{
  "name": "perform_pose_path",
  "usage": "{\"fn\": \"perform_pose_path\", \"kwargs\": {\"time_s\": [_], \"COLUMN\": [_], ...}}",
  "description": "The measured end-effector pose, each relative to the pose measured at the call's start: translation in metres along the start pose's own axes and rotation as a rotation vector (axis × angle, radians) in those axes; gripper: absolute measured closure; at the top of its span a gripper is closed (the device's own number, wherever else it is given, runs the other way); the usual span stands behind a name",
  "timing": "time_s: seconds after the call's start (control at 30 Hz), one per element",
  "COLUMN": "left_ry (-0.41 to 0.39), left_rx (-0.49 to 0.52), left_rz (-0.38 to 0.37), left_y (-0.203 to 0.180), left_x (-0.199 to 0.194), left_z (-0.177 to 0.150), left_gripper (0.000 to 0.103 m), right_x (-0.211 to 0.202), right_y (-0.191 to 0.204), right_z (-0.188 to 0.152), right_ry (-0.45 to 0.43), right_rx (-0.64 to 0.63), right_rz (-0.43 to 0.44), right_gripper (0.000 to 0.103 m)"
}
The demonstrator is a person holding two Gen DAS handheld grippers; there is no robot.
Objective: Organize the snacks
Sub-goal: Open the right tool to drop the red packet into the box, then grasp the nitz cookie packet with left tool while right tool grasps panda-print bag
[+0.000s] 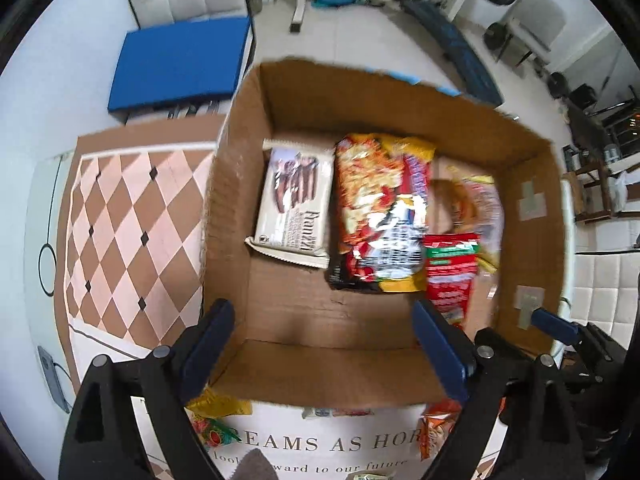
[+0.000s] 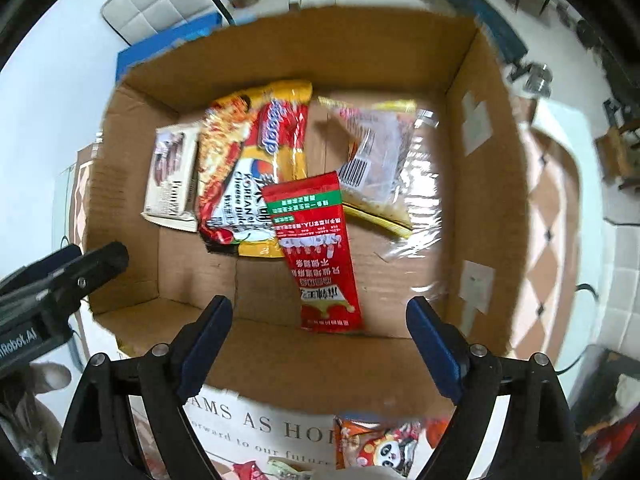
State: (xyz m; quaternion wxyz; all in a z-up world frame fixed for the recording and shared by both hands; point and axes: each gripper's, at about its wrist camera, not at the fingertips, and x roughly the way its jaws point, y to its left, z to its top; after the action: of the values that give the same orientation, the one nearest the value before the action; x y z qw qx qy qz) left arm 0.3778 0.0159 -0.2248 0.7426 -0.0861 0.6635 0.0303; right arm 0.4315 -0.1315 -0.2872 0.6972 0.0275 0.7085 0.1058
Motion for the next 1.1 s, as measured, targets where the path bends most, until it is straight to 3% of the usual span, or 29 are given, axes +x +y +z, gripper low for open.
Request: {"fn": "perform_pose_path", "kwargs": {"time_s": [0.23,0.4,0.67,0.8,0.93,1.0,1.07,1.1], "left_ry": [-0.108,-0.129,-0.028,0.029,0.078,0.095,0.110,0.119], "left_rx": [0.006,0.026,0.029,0.024,0.013,0.004,-0.002,0.000], "left_rz": [-0.055,-0.025,0.022,0.051,0.052,0.048,0.044,0.040], "left_y": [0.001,0.007,0.010,0.012,0.011,0.011,0.008,0.006], "left_x": [-0.045,-0.049,0.002,0.032,0.058,0.067,0.076,0.080], "left_z": [-0.044,-0.091,-0.146,-0.157,-0.153,-0.148,-0.143,-0.140], "left_gripper": [0.012,0.012,0.012,0.012,0.012,0.012,0.012,0.012], "right_x": [-0.043,-0.054,-0.011,0.023,0.057,0.068,0.081,0.085], "right_y": [0.007,-0.009,-0.069,-0.099,-0.110,-0.111,-0.110,-0.109], "right_z": [-0.052,-0.103,-0.176,-0.197,-0.205,-0.202,-0.201,-0.201], "right_ry": [-0.073,-0.058,0.010,0.047,0.086,0.106,0.155,0.172], "right_rx": [0.019,0.094,0.444,0.636,0.740,0.737,0.700,0.680], "right_rz": [0.004,-0.010,0.068,0.109,0.131,0.108,0.065,0.058], "right_gripper": [0.010,0.010,0.010,0.010,0.013,0.019,0.051,0.053]}}
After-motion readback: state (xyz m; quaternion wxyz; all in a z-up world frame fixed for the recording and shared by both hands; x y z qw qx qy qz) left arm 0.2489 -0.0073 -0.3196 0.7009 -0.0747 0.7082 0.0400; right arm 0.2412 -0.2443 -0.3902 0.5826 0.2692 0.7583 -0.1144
